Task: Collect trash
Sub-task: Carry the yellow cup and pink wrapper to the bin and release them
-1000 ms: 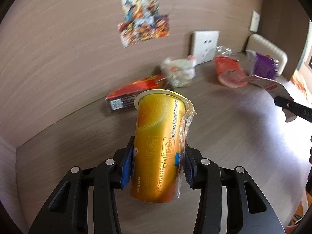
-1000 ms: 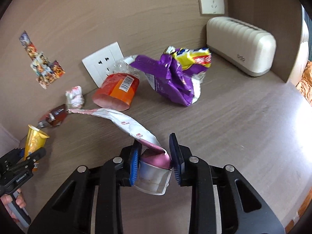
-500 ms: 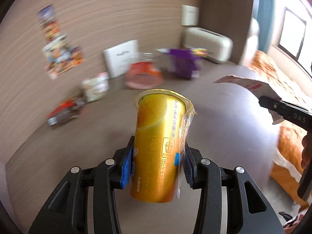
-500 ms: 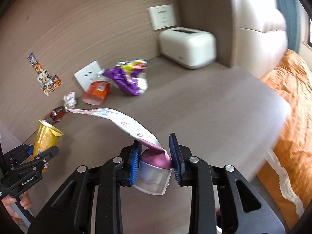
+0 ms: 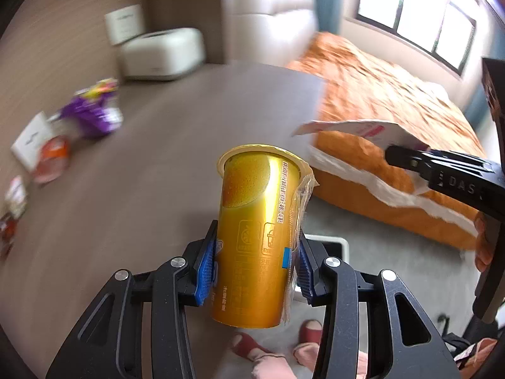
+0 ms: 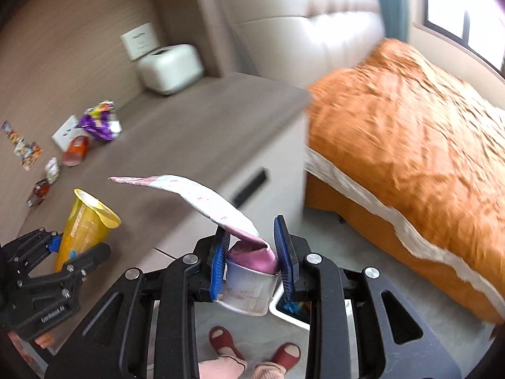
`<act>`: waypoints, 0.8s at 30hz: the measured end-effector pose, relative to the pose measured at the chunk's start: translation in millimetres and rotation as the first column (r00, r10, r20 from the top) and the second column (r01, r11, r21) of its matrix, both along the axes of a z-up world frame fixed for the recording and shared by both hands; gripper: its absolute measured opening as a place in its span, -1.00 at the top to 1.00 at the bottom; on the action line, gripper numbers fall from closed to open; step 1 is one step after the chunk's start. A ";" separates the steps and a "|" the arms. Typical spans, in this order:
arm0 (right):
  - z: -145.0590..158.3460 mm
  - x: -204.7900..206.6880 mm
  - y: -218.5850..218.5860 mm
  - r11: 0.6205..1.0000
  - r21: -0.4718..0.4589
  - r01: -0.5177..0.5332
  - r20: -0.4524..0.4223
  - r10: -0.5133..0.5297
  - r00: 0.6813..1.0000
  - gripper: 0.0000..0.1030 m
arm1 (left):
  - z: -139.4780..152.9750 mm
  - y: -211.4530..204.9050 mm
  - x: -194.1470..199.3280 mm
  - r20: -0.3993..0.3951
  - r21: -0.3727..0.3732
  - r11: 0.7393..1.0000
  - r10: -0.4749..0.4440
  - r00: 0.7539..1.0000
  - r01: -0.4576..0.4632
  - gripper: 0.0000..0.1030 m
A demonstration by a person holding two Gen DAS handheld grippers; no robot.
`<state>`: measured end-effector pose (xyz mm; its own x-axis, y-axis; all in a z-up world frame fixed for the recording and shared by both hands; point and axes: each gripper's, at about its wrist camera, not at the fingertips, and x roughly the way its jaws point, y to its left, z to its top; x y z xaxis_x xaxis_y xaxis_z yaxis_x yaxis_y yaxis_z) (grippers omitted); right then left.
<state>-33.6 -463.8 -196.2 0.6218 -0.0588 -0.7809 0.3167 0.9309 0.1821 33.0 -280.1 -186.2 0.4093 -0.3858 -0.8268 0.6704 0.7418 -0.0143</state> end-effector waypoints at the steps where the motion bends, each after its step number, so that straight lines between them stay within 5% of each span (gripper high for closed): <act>1: -2.1 -5.0 -5.0 1.000 0.001 0.014 -0.005 -0.014 1.000 0.40 | -2.9 -8.4 -4.3 -0.006 0.003 1.000 -0.019 1.000 0.019 0.17; 13: -61.9 -53.8 -69.4 0.988 0.039 0.147 -0.108 -0.142 0.984 0.40 | -83.2 -107.3 -43.6 -0.143 0.092 0.970 -0.213 0.967 0.227 0.17; 24: -190.0 -42.0 -99.3 0.975 0.091 0.202 -0.242 -0.175 0.954 0.48 | -218.8 -154.7 -49.2 -0.306 0.161 0.913 -0.316 0.898 0.376 0.17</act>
<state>-75.6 -563.1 -386.2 0.4094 -0.0606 -0.9103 0.5306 0.8275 0.1836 -16.2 -434.9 -405.0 0.0340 -0.2666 -0.9632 0.8776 0.4690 -0.0988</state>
